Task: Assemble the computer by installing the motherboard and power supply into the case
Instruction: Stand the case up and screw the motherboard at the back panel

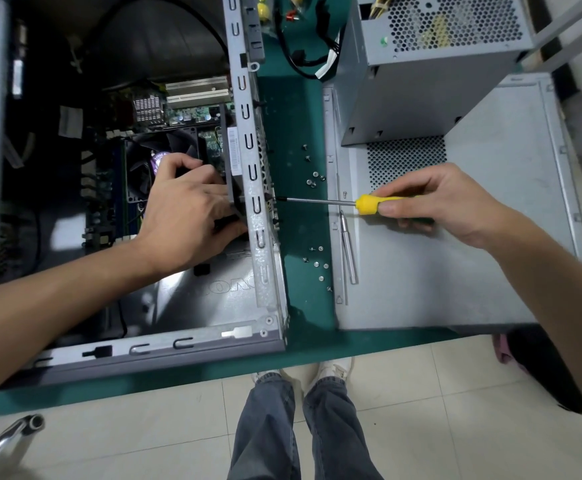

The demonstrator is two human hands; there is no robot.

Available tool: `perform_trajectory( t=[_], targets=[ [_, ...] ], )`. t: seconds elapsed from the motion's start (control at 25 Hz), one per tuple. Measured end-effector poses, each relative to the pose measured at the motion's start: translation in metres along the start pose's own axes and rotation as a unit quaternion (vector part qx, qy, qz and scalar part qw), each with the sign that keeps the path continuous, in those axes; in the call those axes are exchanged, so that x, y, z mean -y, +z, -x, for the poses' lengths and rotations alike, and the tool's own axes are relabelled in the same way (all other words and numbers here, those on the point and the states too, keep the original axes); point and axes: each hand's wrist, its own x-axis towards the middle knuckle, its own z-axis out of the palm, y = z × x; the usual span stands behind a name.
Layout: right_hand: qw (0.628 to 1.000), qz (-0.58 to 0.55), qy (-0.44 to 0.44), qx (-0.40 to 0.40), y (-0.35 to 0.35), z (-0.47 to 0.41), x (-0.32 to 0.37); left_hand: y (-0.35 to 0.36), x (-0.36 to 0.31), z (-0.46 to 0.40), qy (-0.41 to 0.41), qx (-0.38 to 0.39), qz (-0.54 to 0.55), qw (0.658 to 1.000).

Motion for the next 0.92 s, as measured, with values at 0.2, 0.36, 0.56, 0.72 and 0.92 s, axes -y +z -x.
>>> perform_trajectory(
  t=[0.2, 0.36, 0.56, 0.72, 0.92],
  targets=[
    [0.993, 0.111, -0.016, 0.030, -0.015, -0.014, 0.027, 0.001, -0.001, -0.001, -0.025, 0.005, 0.003, 1.000],
    [0.997, 0.015, 0.025, -0.070, -0.006, -0.017, 0.027, 0.003, -0.001, 0.001, -0.050, 0.016, 0.035, 0.998],
    [0.983, -0.160, 0.025, -0.087, -0.009, -0.006, 0.016, 0.001, -0.001, 0.000, -0.029, 0.023, -0.036, 0.999],
    [0.983, -0.045, 0.041, -0.175, 0.004, -0.003, 0.011, -0.001, -0.002, -0.001, -0.013, 0.021, -0.027, 0.999],
    [0.986, -0.098, 0.045, -0.127, 0.000, 0.001, 0.011, 0.000, -0.002, -0.002, -0.013, 0.002, -0.025, 1.000]
  ],
)
